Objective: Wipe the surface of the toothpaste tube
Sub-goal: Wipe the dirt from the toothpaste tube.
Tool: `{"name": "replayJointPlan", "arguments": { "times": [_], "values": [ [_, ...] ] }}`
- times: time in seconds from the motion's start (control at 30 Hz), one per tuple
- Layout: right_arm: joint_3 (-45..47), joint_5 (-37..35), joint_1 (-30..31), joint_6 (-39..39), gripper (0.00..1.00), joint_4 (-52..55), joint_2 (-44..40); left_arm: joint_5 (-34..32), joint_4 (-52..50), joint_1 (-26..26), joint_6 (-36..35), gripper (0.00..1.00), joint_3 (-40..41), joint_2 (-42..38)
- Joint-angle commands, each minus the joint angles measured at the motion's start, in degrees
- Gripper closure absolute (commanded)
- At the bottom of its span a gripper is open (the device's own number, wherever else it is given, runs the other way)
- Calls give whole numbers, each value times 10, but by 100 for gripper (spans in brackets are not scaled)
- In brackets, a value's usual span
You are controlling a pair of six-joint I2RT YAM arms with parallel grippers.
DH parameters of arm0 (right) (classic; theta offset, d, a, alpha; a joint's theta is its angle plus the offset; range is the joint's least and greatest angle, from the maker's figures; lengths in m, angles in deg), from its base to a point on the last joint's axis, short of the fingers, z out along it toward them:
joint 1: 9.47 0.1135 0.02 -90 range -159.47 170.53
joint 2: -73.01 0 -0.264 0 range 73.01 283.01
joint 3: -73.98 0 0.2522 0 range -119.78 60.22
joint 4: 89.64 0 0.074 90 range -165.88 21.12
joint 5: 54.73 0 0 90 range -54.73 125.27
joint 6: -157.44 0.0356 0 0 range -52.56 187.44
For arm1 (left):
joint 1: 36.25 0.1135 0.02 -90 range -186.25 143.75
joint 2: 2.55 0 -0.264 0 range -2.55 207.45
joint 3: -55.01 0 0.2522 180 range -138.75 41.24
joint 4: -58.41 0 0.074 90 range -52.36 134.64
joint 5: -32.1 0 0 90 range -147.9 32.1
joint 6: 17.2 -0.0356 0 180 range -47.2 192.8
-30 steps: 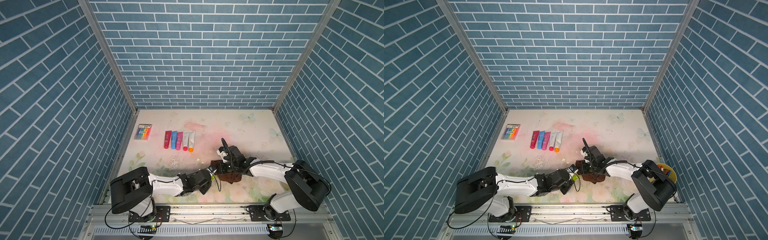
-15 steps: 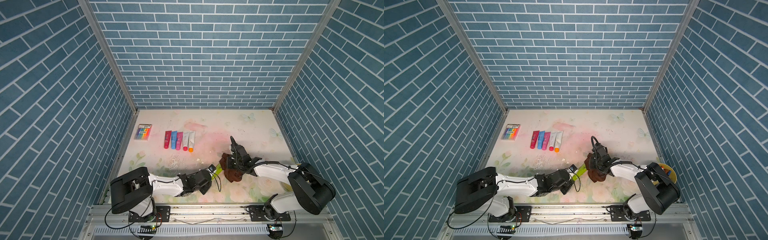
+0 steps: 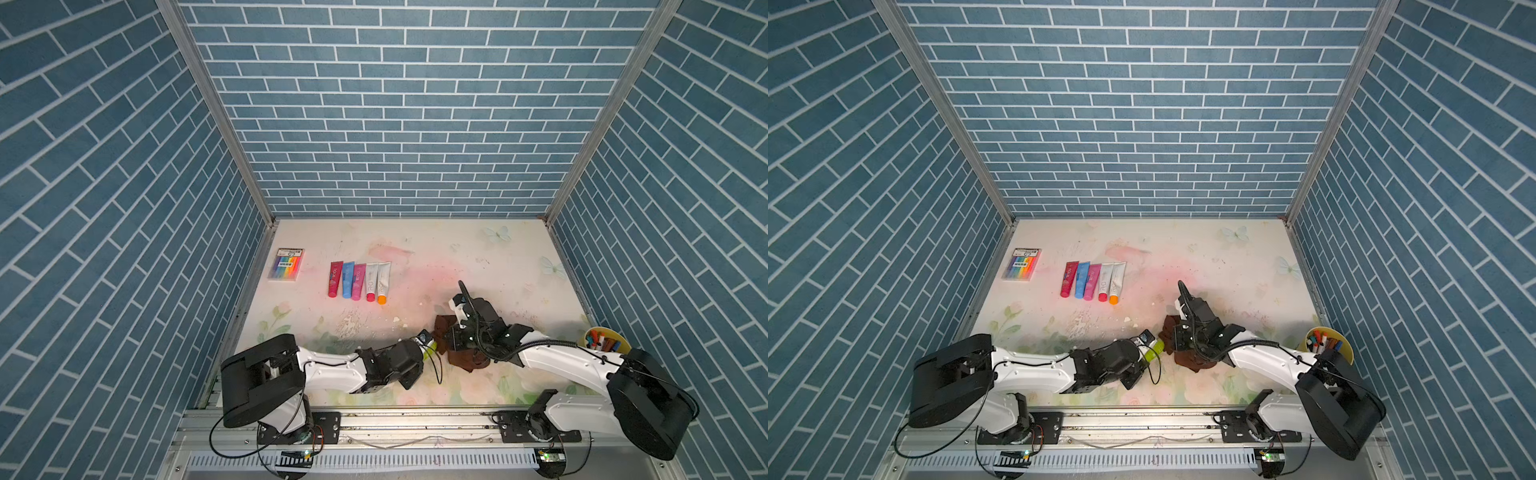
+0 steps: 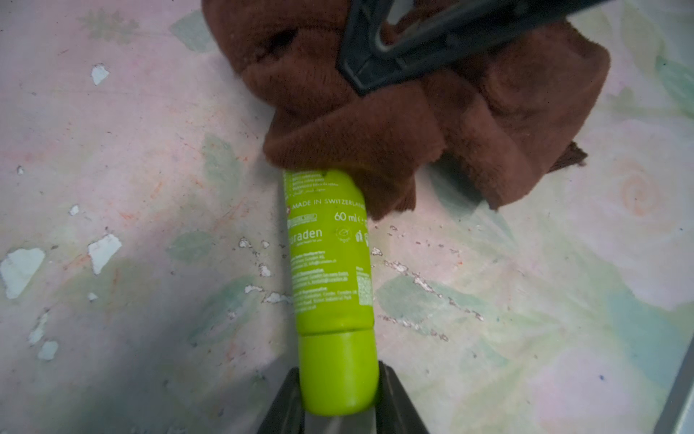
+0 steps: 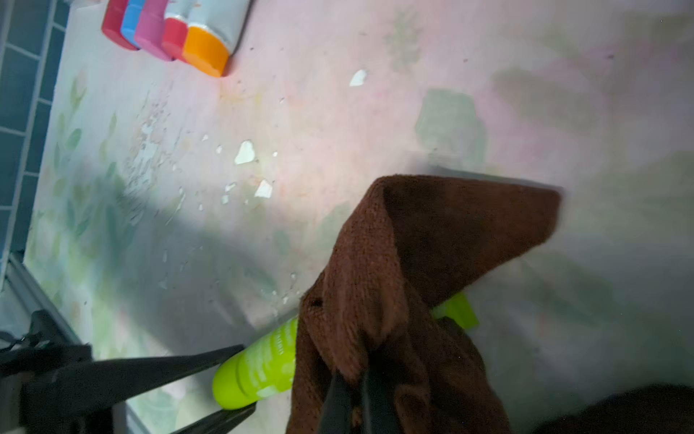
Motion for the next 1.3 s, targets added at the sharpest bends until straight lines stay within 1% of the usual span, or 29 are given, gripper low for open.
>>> {"name": "replayJointPlan", "arguments": {
  "times": [0.0, 0.03, 0.1, 0.17, 0.2, 0.27, 0.37, 0.5, 0.57, 0.63, 0.73, 0.77, 0.83, 0.9, 0.93, 0.97, 1.03, 1.1, 1.27],
  "values": [
    [-17, 10, 5, -20, 100, 26, 17, 5, -15, -5, -8, 100, -5, 8],
    [-20, 4, 5, -23, 97, 33, 25, 5, -15, -5, -7, 100, -5, 8],
    [-25, -5, 8, -29, 79, 47, 39, 5, -15, -6, -8, 99, -5, 9],
    [-22, -7, 13, -30, 64, 47, 44, 5, -15, -5, -8, 99, -5, 9],
    [-20, -9, 15, -30, 58, 46, 44, 6, -15, -6, -8, 99, -6, 10],
    [-15, -12, 18, -27, 50, 43, 40, 6, -15, -6, -9, 99, -6, 11],
    [-11, -16, 23, -27, 44, 38, 31, 7, -15, -6, -9, 99, -6, 12],
    [-21, -17, 34, -31, 40, 30, 39, 8, -16, -6, -9, 99, -8, 14],
    [-31, -27, 43, -34, 40, 27, 59, 7, -16, -6, -9, 99, -8, 14],
    [-43, -38, 52, -35, 45, 24, 89, 8, -16, -6, -10, 100, -8, 14],
    [-54, -51, 65, -36, 59, 14, 127, 8, -16, -7, -10, 100, -8, 16],
    [-57, -58, 69, -35, 67, 11, 139, 8, -17, -7, -10, 100, -10, 17],
    [-62, -70, 72, -33, 80, 12, 160, 8, -19, -9, -11, 100, -11, 20],
    [-67, -100, 73, -30, 92, 27, 175, 7, -20, -9, -12, 100, -13, 21],
    [-71, -114, 74, -28, 97, 37, 180, 7, -20, -10, -12, 100, -12, 21],
    [-75, -133, 73, -26, 100, 52, 186, 8, -20, -11, -12, 100, -12, 21],
    [-88, -168, 70, -23, 100, 86, 201, 8, -19, -11, -12, 100, -12, 21],
    [-98, -188, 55, -18, 100, 110, 222, 7, -18, -12, -13, 100, -11, 20],
    [-85, -192, -9, -17, 100, 101, 244, 6, -18, -11, -12, 100, -11, 19]
  ]
}}
